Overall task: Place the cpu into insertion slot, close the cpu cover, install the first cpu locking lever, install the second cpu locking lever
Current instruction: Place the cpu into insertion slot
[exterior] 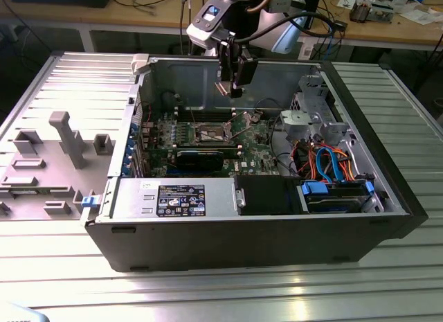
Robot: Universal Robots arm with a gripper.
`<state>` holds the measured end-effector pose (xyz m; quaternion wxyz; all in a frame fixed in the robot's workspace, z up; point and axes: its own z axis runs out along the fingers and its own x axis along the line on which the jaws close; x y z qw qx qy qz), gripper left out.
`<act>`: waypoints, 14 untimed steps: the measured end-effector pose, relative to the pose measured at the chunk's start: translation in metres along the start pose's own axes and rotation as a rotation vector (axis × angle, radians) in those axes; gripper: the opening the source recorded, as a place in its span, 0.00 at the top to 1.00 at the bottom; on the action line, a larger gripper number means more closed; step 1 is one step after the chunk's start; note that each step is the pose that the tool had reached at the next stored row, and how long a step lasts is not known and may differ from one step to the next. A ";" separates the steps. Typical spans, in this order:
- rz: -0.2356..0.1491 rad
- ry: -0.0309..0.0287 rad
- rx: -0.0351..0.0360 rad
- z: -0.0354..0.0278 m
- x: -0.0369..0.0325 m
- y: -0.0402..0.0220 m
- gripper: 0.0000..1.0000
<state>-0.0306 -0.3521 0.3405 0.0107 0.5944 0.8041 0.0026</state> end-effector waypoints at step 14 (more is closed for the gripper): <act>0.017 -0.0003 0.0002 0.0000 0.0000 0.0000 0.45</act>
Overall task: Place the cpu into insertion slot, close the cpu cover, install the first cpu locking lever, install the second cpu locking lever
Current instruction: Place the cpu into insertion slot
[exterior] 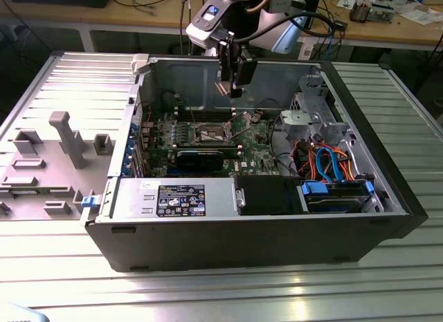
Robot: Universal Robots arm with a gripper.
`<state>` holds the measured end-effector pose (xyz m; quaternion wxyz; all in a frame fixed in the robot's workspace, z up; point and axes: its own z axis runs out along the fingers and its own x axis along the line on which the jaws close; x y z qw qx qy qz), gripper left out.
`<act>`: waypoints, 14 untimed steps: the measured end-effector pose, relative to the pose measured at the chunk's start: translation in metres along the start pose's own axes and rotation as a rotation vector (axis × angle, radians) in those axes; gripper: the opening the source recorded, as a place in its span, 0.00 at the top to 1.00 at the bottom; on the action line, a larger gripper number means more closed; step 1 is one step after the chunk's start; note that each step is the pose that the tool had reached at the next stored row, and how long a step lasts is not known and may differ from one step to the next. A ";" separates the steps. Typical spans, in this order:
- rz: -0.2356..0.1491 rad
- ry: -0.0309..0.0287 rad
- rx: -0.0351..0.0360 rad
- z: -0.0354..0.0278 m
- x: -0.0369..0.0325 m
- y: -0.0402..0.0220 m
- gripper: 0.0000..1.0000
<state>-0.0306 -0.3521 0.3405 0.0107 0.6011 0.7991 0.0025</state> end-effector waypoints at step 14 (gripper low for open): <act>0.017 -0.0004 0.0003 0.0000 0.0000 0.0000 0.45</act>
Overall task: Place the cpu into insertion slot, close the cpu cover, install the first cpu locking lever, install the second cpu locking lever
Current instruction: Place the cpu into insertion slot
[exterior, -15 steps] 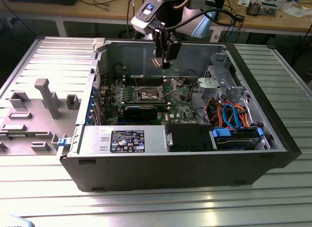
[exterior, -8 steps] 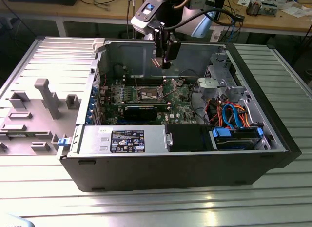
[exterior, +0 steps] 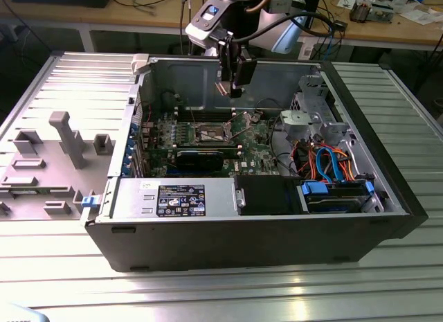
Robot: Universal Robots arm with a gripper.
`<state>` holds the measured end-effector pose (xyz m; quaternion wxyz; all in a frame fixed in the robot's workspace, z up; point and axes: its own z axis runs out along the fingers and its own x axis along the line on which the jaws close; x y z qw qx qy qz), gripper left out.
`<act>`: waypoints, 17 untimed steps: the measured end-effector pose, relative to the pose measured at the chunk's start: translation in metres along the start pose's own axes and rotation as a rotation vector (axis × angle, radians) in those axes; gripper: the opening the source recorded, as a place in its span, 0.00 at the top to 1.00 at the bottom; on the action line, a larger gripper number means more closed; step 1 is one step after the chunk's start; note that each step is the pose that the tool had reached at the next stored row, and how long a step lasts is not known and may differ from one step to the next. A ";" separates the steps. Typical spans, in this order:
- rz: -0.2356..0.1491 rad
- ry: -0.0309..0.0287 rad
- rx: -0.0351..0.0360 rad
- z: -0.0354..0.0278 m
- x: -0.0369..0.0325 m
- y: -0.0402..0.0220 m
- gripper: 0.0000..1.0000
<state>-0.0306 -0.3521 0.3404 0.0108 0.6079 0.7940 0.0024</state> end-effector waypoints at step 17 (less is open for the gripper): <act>0.019 -0.0004 0.0003 0.0000 0.0000 0.0000 0.45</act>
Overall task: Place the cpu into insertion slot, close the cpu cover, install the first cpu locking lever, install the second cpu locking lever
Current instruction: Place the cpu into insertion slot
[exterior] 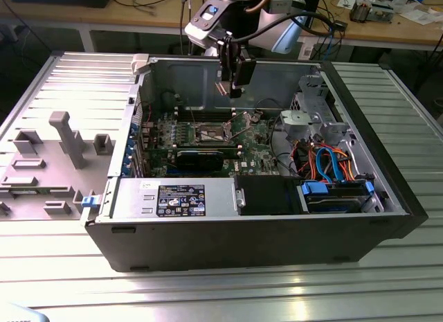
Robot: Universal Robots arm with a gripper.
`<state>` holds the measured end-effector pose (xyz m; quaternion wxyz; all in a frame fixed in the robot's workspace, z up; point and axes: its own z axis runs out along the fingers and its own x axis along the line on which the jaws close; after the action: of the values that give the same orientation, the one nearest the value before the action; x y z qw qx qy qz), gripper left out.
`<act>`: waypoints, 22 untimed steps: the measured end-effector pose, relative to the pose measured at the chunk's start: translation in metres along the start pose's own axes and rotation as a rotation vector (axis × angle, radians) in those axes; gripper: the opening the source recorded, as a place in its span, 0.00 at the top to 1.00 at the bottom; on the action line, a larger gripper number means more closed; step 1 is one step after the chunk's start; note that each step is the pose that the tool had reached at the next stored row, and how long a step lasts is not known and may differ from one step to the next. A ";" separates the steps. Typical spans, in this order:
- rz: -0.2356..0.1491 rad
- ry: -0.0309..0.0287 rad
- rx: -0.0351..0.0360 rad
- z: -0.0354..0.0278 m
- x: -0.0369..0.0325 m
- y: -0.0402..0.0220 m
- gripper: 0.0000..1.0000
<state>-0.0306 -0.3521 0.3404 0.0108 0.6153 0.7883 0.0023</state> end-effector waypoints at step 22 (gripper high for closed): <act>0.049 -0.0011 0.0008 0.0001 0.0000 0.0000 0.45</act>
<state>-0.0306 -0.3521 0.3403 0.0110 0.6345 0.7728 0.0019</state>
